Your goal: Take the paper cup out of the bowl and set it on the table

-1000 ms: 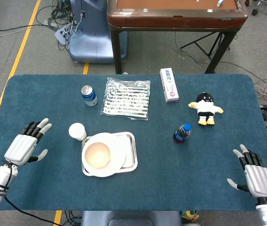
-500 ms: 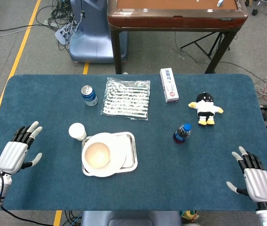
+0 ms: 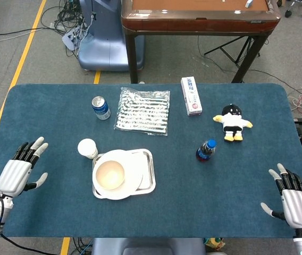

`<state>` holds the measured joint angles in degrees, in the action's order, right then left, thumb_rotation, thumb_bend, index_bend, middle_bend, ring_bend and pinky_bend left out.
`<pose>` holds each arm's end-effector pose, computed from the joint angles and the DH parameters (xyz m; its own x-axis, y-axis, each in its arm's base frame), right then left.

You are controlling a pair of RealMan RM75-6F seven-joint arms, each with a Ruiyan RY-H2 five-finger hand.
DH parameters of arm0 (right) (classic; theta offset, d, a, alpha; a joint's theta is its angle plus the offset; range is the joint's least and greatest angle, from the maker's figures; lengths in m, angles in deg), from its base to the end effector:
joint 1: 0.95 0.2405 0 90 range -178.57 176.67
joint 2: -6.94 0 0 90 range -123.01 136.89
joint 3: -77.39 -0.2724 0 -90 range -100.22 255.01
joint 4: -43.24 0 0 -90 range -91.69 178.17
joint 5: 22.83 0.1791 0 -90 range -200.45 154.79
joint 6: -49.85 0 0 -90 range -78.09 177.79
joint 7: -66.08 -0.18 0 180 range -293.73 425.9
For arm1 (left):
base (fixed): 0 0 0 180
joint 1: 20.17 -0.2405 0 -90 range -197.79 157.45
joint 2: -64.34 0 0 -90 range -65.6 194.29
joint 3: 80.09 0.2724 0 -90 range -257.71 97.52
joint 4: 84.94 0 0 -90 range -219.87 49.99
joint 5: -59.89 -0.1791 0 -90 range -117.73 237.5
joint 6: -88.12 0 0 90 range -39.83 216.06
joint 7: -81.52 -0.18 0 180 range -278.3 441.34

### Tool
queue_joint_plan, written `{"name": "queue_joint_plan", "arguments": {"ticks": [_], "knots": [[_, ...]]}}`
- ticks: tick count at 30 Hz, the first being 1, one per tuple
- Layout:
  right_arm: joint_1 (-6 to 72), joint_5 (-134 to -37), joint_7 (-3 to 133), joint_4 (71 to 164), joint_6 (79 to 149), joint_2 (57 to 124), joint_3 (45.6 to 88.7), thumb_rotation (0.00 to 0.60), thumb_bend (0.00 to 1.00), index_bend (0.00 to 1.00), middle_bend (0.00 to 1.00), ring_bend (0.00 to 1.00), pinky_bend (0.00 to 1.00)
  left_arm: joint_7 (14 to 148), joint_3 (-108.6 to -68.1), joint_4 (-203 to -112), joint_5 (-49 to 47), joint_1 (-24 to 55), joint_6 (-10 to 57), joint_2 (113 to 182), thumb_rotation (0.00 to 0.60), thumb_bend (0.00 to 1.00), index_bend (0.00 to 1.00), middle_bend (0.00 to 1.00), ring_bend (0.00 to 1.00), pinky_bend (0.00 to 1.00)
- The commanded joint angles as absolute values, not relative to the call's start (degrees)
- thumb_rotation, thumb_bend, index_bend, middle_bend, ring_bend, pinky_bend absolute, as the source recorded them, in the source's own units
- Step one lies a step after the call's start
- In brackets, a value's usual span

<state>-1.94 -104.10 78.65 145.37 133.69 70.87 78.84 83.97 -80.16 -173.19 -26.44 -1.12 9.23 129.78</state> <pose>-0.3237 -0.1662 0.1702 0.4226 -0.1689 0.8904 -0.8839 0.1401 0.4461 -0.2756 0.2819 0.1673 0.4257 0.0521 0.9034 0.8855 -0.2294 -0.4040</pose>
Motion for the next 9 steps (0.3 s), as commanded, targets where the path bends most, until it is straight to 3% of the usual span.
{"name": "queue_joint_plan", "arguments": {"ticks": [1, 9], "knots": [[-1.82, -103.8, 78.97, 145.28, 133.4, 71.01, 78.62, 0.6, 0.25, 0.0, 0.0, 0.0, 0.0, 84.05, -80.37, -173.18, -26.67, -1.05, 9.66, 129.72, 0.6, 0.32, 0.0, 0.0, 0.0, 0.0], [-2.16, -104.55, 79.64, 145.77, 133.86, 71.3, 78.76, 0.6, 0.25, 0.0, 0.0, 0.0, 0.0, 85.27, -80.45, -173.05, -27.6, -0.88, 10.89, 129.59, 0.6, 0.32, 0.01, 0.0, 0.0, 0.0]]}}
